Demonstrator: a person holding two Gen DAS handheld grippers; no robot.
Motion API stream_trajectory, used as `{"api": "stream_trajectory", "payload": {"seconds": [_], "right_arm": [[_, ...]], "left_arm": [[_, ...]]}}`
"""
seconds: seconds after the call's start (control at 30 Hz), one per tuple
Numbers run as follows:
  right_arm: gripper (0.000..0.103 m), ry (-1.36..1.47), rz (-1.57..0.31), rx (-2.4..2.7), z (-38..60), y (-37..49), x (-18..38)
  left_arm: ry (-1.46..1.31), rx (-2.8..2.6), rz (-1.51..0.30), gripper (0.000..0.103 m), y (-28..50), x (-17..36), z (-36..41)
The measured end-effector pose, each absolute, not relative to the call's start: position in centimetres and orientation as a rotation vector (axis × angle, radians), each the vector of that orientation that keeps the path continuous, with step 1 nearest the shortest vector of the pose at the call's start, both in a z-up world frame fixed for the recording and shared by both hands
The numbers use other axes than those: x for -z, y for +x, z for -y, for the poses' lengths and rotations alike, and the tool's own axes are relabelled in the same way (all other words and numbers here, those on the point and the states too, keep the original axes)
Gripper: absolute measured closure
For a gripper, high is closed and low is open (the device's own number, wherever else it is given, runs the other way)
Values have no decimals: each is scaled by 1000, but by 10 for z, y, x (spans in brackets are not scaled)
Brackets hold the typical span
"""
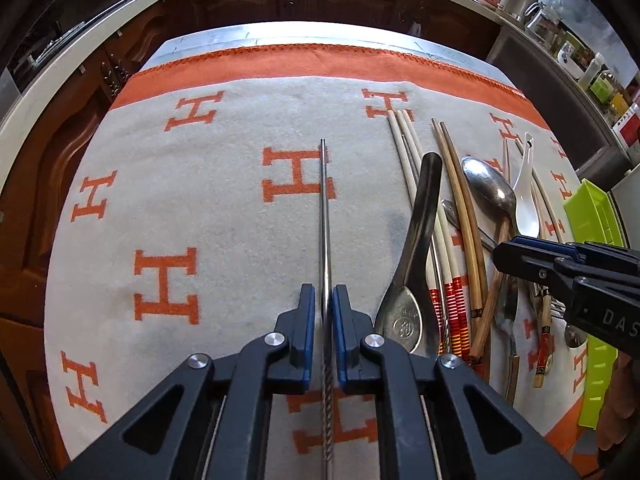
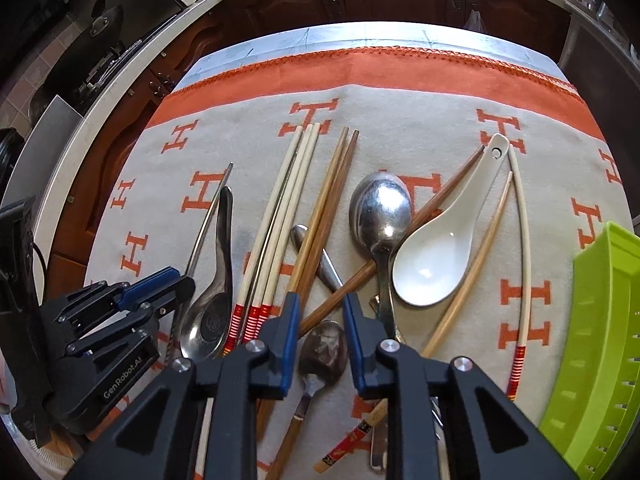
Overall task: Organize utensils
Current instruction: 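Grasp a wooden chopstick with the right tool while the left tool holds the metal chopstick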
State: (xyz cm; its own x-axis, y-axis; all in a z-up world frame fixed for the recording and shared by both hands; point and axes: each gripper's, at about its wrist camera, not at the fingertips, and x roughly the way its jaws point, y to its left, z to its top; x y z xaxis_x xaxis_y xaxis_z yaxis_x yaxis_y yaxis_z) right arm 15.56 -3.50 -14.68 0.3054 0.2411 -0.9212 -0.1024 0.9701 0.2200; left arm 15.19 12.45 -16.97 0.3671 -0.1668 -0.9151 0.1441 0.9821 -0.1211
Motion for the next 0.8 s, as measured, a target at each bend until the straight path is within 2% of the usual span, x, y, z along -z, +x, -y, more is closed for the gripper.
{"api": "stream_trajectory", "payload": {"seconds": [0.27, 0.33, 0.8], "right_arm": [[83, 95, -1206, -212, 28, 165, 147], [89, 79, -1195, -199, 27, 165, 147], [88, 245, -1281, -138, 43, 170, 155]], "left_arm": [[-66, 190, -1130, 97, 136, 169, -150], [-55, 182, -1119, 97, 133, 169, -149], [-38, 146, -1094, 97, 131, 169, -143]]}}
